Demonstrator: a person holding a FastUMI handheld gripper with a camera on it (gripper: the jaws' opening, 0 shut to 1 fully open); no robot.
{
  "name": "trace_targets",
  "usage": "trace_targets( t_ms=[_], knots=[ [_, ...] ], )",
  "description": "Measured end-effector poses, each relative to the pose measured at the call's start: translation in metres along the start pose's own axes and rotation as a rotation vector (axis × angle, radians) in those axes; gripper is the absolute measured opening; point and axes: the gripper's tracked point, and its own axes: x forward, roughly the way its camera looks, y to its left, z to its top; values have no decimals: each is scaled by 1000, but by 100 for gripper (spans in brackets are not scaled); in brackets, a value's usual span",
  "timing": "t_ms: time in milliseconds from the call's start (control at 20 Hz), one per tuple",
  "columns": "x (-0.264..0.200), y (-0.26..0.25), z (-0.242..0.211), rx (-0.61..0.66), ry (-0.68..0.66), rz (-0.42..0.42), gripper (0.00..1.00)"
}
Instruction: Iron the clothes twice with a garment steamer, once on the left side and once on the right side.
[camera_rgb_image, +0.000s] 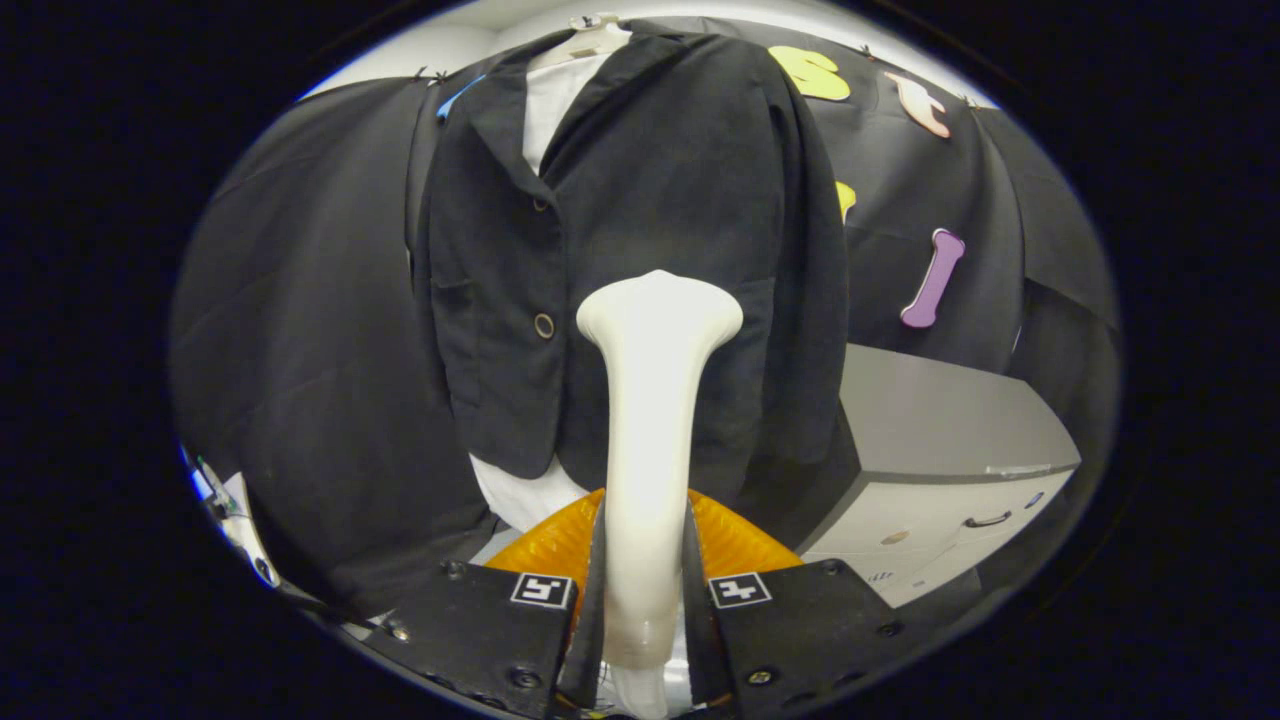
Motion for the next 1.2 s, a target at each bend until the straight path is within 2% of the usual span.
trace_targets(
  t_ms=[400,600,900,1200],
  knots=[
    [13,-2,-52,-3,104,22,36],
    [12,-2,-59,-5,115,24,36],
    [-3,1,-36,7,69,43,36],
    [-33,13,15,11,-32,70,36]
  ],
)
